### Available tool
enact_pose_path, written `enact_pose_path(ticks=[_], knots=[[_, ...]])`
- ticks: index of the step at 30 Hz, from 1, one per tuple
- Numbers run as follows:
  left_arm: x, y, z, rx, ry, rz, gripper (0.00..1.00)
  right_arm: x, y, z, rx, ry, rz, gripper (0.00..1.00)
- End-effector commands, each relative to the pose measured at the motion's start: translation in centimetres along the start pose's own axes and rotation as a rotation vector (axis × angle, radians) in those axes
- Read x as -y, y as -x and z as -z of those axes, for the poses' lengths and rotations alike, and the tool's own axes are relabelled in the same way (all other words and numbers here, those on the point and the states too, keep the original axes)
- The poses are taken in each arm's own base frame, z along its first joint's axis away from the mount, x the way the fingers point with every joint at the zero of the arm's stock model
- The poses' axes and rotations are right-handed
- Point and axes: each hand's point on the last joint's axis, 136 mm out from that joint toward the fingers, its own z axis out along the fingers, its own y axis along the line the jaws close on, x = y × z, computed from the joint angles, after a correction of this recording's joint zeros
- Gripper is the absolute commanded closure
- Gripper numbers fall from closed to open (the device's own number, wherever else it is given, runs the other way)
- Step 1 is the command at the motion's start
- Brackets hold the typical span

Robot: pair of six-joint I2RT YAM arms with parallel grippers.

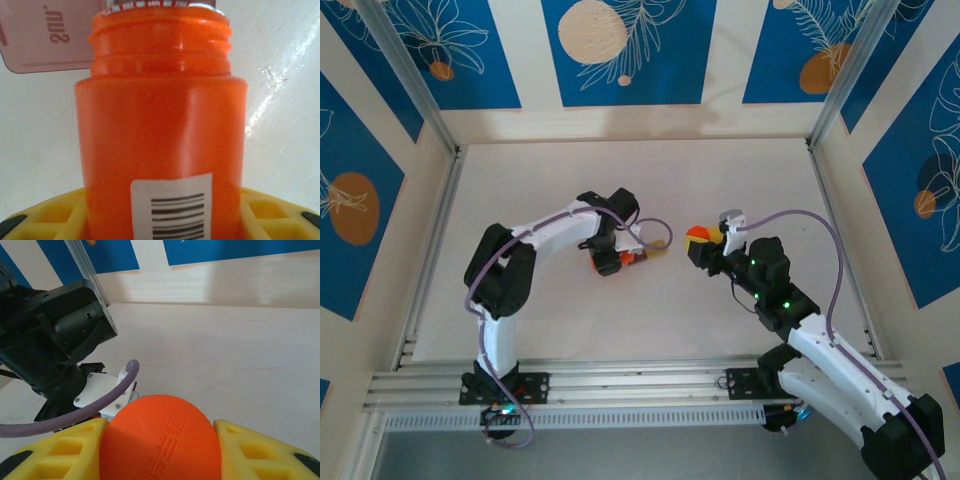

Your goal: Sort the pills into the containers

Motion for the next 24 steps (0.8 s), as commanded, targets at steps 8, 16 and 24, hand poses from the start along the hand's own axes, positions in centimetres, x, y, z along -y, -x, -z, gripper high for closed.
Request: enact_pose_path(ticks=[8, 16, 24], knots=[[0.21, -0.74, -0.16, -0.094, 0.027, -0.074, 1.0, -0.47, 0.28, 0.26, 0.009, 0.024, -0.015, 1.0], [0.02, -0.68, -0.1, -0.132, 0.065, -0.112, 1.0, -0.58, 0.34, 0.32, 0.01, 0.028, -0.015, 1.0], [0.0, -0.54, 0.11, -0.168, 0.101, -0.157, 1.0, -0.58, 0.42, 0.39, 0.014, 0.028, -0.016, 1.0]])
